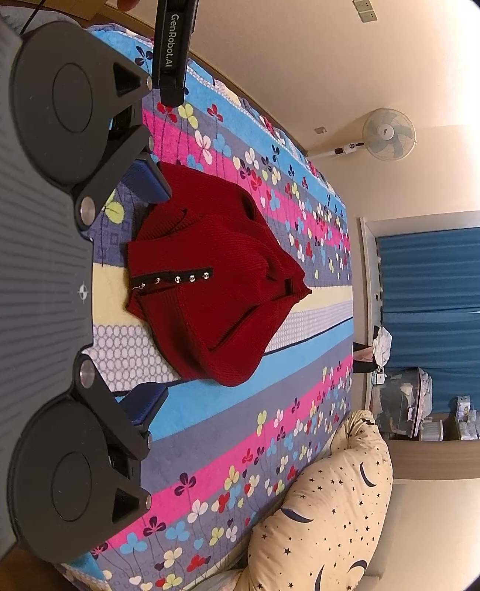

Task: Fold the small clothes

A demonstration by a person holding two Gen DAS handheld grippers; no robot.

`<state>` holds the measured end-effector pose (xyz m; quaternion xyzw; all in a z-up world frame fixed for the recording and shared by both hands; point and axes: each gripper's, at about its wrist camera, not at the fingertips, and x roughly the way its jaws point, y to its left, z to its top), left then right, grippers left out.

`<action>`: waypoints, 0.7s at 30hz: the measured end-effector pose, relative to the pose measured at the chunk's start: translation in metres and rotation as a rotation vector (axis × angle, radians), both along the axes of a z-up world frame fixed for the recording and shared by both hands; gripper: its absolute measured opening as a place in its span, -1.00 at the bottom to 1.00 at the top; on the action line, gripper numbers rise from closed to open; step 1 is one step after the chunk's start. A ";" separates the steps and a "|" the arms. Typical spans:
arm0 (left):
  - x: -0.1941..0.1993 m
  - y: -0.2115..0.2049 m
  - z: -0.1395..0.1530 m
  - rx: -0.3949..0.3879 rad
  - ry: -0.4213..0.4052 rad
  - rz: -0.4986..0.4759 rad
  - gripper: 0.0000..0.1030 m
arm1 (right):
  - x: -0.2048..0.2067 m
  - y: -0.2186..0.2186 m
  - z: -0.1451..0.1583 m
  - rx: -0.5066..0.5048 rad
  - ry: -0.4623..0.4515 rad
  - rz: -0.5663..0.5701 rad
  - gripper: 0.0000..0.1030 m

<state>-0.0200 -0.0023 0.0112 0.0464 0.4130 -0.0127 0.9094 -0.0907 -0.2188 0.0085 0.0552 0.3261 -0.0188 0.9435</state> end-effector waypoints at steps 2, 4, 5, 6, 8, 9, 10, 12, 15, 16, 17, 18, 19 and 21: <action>0.000 -0.001 0.000 0.001 -0.001 0.001 1.00 | 0.000 0.000 0.000 0.003 0.000 -0.001 0.99; 0.000 -0.001 0.000 0.002 -0.001 0.001 1.00 | 0.000 0.000 0.000 0.003 0.001 -0.001 0.99; 0.000 -0.001 0.000 0.001 -0.001 0.002 1.00 | 0.000 0.000 0.000 0.003 0.000 -0.001 0.99; 0.000 0.000 0.000 0.002 -0.003 0.002 1.00 | 0.000 0.000 0.000 0.003 0.000 -0.001 0.99; 0.001 -0.001 0.000 0.002 -0.002 0.002 1.00 | 0.000 0.000 0.000 0.003 0.001 -0.002 0.99; 0.001 -0.001 0.000 0.001 -0.001 0.003 1.00 | -0.001 0.000 -0.001 0.005 0.002 -0.002 0.99; 0.000 0.000 0.000 0.000 0.000 0.002 1.00 | -0.001 0.001 -0.001 0.006 0.002 -0.003 0.99; 0.000 -0.001 0.000 0.002 -0.001 0.002 1.00 | -0.001 0.001 -0.001 0.006 0.002 -0.002 0.99; 0.000 -0.001 0.000 0.002 0.000 0.001 1.00 | -0.001 0.000 -0.001 0.007 0.002 -0.002 0.99; 0.000 -0.001 0.000 0.001 0.001 0.001 1.00 | -0.002 0.001 -0.001 0.008 0.003 -0.002 0.99; 0.000 -0.001 -0.001 0.002 0.000 0.001 1.00 | -0.001 0.000 -0.001 0.007 0.002 -0.002 0.99; 0.000 -0.001 -0.001 0.004 0.000 0.001 1.00 | -0.001 0.000 -0.001 0.007 0.001 -0.002 0.99; 0.001 -0.001 -0.002 0.005 0.001 0.001 1.00 | -0.001 0.001 -0.002 0.006 0.002 -0.002 0.99; 0.001 -0.002 -0.002 0.005 0.001 0.000 1.00 | -0.001 0.000 -0.002 0.008 0.003 -0.002 0.99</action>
